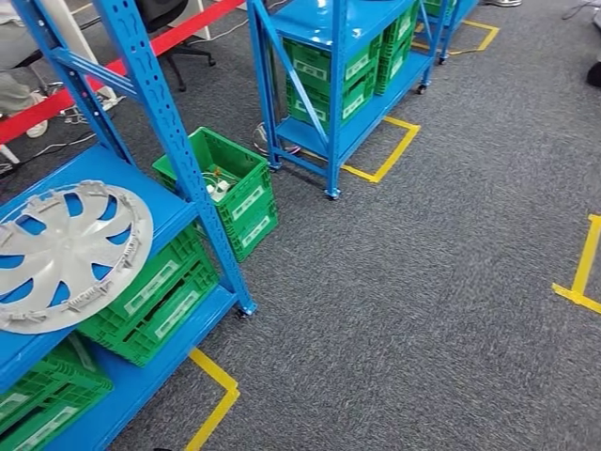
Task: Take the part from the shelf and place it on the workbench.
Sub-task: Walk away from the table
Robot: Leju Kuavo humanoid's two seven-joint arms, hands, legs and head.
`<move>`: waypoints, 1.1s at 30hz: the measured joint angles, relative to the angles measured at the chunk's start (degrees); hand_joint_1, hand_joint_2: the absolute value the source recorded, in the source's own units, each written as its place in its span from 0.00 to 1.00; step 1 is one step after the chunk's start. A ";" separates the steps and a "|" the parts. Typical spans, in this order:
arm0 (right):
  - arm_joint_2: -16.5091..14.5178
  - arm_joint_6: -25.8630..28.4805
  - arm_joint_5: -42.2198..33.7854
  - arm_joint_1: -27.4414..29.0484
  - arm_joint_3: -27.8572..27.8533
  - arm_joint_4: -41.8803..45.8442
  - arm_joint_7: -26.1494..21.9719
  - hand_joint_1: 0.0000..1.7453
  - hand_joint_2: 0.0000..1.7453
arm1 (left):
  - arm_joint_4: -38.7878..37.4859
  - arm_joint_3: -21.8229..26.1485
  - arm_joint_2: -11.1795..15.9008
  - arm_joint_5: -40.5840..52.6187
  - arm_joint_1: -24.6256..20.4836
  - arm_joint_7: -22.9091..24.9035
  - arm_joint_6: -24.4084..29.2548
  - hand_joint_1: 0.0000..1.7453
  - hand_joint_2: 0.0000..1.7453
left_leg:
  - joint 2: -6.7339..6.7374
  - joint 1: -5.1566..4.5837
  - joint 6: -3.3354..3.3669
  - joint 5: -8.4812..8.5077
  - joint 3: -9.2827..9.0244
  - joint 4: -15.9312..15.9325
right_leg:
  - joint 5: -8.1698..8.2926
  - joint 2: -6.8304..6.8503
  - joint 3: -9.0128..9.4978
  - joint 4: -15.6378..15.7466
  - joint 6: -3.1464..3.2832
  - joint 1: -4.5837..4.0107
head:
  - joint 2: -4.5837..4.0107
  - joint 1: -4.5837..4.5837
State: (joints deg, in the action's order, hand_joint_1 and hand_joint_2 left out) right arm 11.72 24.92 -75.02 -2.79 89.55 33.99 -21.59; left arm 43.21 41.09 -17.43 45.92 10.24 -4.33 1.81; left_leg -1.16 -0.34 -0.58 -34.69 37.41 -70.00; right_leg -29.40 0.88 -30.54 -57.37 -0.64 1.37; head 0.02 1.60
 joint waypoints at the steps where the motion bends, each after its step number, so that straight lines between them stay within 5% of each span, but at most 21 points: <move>1: 0.00 -0.01 0.11 0.05 0.01 -0.11 0.01 0.00 0.00 | -0.16 0.11 0.01 0.01 -0.10 -0.03 -0.02 0.00 0.00 | 0.40 0.16 -0.16 -0.92 1.62 -3.16 | -0.14 0.91 0.06 -0.01 0.05 -0.08 | 0.00 -0.01; 3: -0.03 -0.02 0.44 0.01 0.02 -0.30 0.02 0.00 0.00 | -0.50 0.37 0.01 0.02 -0.10 -0.04 -0.03 0.00 0.00 | 0.73 0.35 -0.24 0.71 1.76 -3.19 | -0.42 2.48 0.35 -0.02 0.02 -0.14 | 0.00 0.01; 6: -0.19 -0.06 0.93 -0.10 0.01 -0.46 0.04 0.00 0.00 | -0.88 0.83 0.06 0.04 -0.22 -0.06 0.01 0.00 0.00 | 3.61 -0.06 0.40 6.29 -3.88 8.30 | -1.06 4.46 1.21 -0.04 -0.46 -0.28 | 0.00 0.04; 8: -0.26 -0.13 1.18 -0.14 0.00 -0.60 0.11 0.00 0.00 | -1.07 1.08 0.11 0.11 -0.57 -0.14 0.03 0.00 0.00 | 5.05 -0.58 0.94 6.87 -5.57 11.99 | -1.51 5.72 1.53 -0.04 -1.08 -0.48 | 0.01 -0.01; 10: -0.36 -0.20 1.40 -0.35 0.00 -0.75 0.18 0.00 0.00 | -1.32 1.44 0.16 0.29 -0.67 -0.24 0.03 0.00 0.00 | 4.02 -0.64 1.52 6.83 -5.56 12.30 | -1.79 6.65 1.94 0.15 -1.73 -0.48 | 0.01 -0.06; 12: -0.46 -0.24 1.55 -0.63 0.00 -0.89 0.17 0.00 0.00 | -1.54 1.78 0.20 0.44 -0.58 -0.31 0.03 0.00 0.00 | 2.80 -0.36 2.19 7.14 -5.82 12.79 | -3.02 4.38 1.53 -1.26 -2.22 -0.30 | 0.01 -0.27; 14: -0.52 -0.35 1.70 -0.56 0.00 -1.04 0.17 0.00 0.00 | -1.77 1.93 0.19 0.58 -0.86 -0.41 0.03 0.00 0.00 | 1.53 -0.15 2.68 7.27 -5.95 13.05 | -6.17 0.69 -1.40 -7.22 -2.41 -0.19 | 0.01 -0.51; 16: -0.57 -0.65 1.92 -0.22 0.03 -1.25 0.16 0.00 0.00 | -2.09 2.14 0.15 0.94 -1.25 -0.57 0.00 0.00 0.00 | -0.09 -0.26 2.91 7.17 -5.98 13.04 | -8.91 -0.59 -5.53 -14.85 -2.43 -0.22 | 0.00 -0.57; 17: -0.58 -0.80 2.03 -0.09 0.05 -1.40 0.15 0.00 0.00 | -2.28 2.29 0.14 1.21 -1.34 -0.68 -0.02 0.00 0.00 | -0.97 -0.32 2.94 7.12 -6.07 13.03 | -8.83 -0.75 -6.79 -16.61 -2.39 -0.25 | 0.00 -0.58; 19: -0.59 -1.05 2.21 -0.05 0.08 -1.78 0.07 0.00 0.00 | -2.62 2.65 0.13 1.63 -1.38 -0.87 -0.04 0.00 0.00 | -2.76 -0.36 2.80 6.99 -6.45 13.00 | -5.13 -1.21 -5.98 -13.07 -2.21 -0.26 | 0.00 -0.59; 21: -0.61 -1.19 2.38 -0.10 0.08 -2.15 -0.01 0.00 0.00 | -2.85 2.95 0.10 1.96 -1.45 -0.97 -0.04 0.00 0.00 | -4.34 -0.34 2.43 6.71 -6.73 12.85 | -1.00 -3.91 -2.68 -5.06 -1.98 -0.02 | 0.00 -0.61; 23: -0.72 -1.37 2.61 -0.13 0.09 -2.42 -0.05 0.00 0.00 | -2.92 3.22 -0.01 2.18 -1.67 -0.74 -0.15 0.00 0.00 | -5.76 -0.23 1.86 6.62 -6.41 12.63 | -0.12 -6.39 -0.56 -0.96 -1.67 0.17 | 0.01 -0.60; 24: -0.79 -1.48 2.71 -0.13 0.10 -2.54 -0.07 0.00 0.00 | -2.93 3.42 -0.12 2.27 -1.77 -0.51 -0.26 0.00 0.00 | -6.47 -0.13 1.54 6.70 -6.13 12.56 | -0.39 -6.56 -0.25 -0.65 -1.48 0.14 | 0.01 -0.57; 26: -1.11 -1.67 2.96 -0.16 0.12 -2.80 -0.13 0.00 0.00 | -2.93 3.89 -0.31 2.52 -1.76 -0.01 -0.58 0.00 0.00 | -7.08 0.02 0.91 6.65 -5.77 12.36 | -0.36 -5.06 0.10 -0.32 -0.85 0.11 | 0.01 -0.52; 28: -1.42 -1.80 3.17 -0.18 0.13 -3.13 -0.22 0.00 0.00 | -2.92 4.37 -0.39 2.82 -1.85 0.22 -0.89 0.00 0.00 | -4.18 -0.12 0.30 4.81 -4.37 9.42 | -0.37 -3.26 0.58 0.13 -0.10 0.20 | 0.01 -0.09; 30: -1.46 -1.87 3.27 -0.05 0.13 -3.48 -0.27 0.00 0.00 | -2.92 4.64 -0.42 3.04 -2.11 0.26 -1.20 0.00 0.00 | -0.53 0.01 -0.28 1.33 -0.70 2.14 | -0.66 -1.19 0.97 0.27 0.40 0.01 | 0.00 0.29; 32: -1.49 -1.93 3.33 0.05 0.14 -3.74 -0.28 0.00 0.00 | -2.92 4.83 -0.41 3.11 -2.21 0.26 -1.38 0.00 0.00 | 0.49 0.34 -0.63 -0.21 2.45 -3.78 | -1.07 0.83 1.32 0.27 0.52 -0.17 | 0.00 0.27; 33: -1.52 -1.95 3.38 0.02 0.14 -3.85 -0.30 0.00 0.00 | -2.93 4.97 -0.42 3.14 -2.17 0.26 -1.41 0.00 0.00 | 0.64 0.44 -0.67 0.69 2.60 -3.88 | -1.30 1.69 1.59 0.26 0.50 -0.21 | 0.00 0.27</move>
State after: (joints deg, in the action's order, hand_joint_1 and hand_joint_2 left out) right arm 10.20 22.97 -71.65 -2.77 89.70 30.14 -21.88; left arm 40.28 46.06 -17.84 49.06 8.07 -4.07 0.40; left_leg -0.52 0.10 -1.25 -34.00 40.01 -73.88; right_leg -30.70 2.57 -28.95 -57.10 -0.14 1.16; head 0.02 1.87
